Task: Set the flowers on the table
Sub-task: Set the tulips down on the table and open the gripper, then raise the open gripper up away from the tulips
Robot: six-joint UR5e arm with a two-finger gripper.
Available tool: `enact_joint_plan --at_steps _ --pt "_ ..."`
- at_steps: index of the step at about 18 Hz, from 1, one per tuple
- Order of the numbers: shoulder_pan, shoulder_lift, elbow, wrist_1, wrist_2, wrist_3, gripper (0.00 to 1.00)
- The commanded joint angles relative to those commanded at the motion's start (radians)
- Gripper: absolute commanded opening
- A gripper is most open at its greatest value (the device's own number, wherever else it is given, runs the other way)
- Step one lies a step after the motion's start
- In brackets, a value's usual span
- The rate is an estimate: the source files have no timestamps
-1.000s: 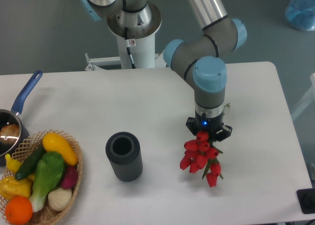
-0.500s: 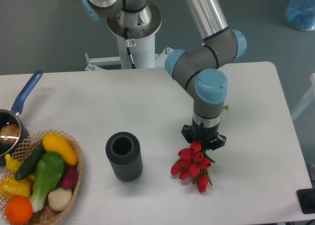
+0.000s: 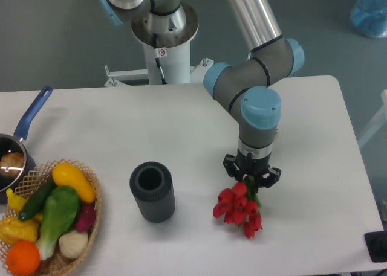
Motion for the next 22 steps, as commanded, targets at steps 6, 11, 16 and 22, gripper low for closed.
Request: enact_joint_plan --at_steps 6,11,16,22 --pt "0.005 0.028 0.021 0.002 -0.002 -0.066 1.0" --pt "0.003 0.045 0.049 0.002 -0.003 -0.057 1.0" --pt "0.005 0.052 0.02 0.0 0.003 0.058 1.0" --pt "0.012 0.054 -0.008 -0.009 0.015 0.145 1.0"
